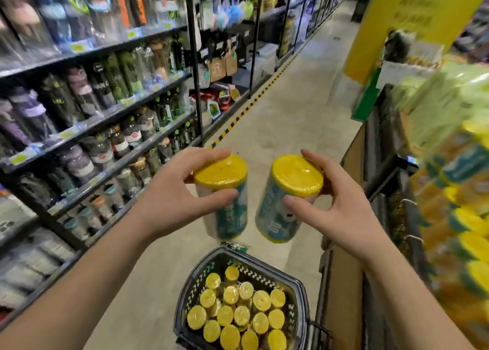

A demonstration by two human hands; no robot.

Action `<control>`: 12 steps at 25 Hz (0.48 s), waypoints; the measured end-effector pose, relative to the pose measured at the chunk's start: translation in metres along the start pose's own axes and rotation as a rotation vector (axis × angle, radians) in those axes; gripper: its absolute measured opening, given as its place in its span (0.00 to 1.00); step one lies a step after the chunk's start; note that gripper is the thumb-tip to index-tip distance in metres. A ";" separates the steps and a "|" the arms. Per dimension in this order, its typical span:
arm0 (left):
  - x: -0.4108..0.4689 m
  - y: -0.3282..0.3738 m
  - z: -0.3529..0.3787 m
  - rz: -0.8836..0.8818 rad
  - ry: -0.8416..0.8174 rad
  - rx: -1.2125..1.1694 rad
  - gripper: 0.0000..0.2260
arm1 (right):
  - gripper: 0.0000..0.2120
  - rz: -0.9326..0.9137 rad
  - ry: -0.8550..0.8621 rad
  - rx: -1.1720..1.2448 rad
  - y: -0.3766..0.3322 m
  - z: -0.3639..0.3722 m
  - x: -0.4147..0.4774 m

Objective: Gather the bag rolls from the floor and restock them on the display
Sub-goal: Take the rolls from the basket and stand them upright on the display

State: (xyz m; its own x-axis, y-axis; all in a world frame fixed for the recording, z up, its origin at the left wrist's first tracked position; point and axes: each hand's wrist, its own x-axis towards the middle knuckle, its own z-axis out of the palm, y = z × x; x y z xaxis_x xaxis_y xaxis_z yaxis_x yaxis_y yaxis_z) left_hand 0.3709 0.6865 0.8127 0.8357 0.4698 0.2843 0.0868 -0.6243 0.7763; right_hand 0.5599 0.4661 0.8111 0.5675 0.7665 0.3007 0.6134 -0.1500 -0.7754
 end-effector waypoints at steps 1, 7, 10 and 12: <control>0.005 0.014 0.001 0.046 0.004 -0.027 0.28 | 0.36 -0.002 0.051 0.005 -0.010 -0.013 -0.009; 0.024 0.084 0.032 0.223 -0.111 -0.205 0.27 | 0.35 0.103 0.348 -0.063 -0.057 -0.072 -0.085; 0.026 0.118 0.057 0.305 -0.209 -0.257 0.27 | 0.35 0.205 0.488 -0.120 -0.076 -0.095 -0.130; 0.024 0.136 0.077 0.358 -0.269 -0.278 0.26 | 0.34 0.275 0.568 -0.144 -0.086 -0.107 -0.159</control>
State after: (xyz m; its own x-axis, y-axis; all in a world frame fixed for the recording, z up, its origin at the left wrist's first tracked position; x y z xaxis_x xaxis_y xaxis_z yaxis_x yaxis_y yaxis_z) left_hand 0.4442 0.5647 0.8823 0.8995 0.0573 0.4332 -0.3468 -0.5097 0.7874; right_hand 0.4759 0.2900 0.8894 0.8923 0.2439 0.3798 0.4496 -0.4062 -0.7955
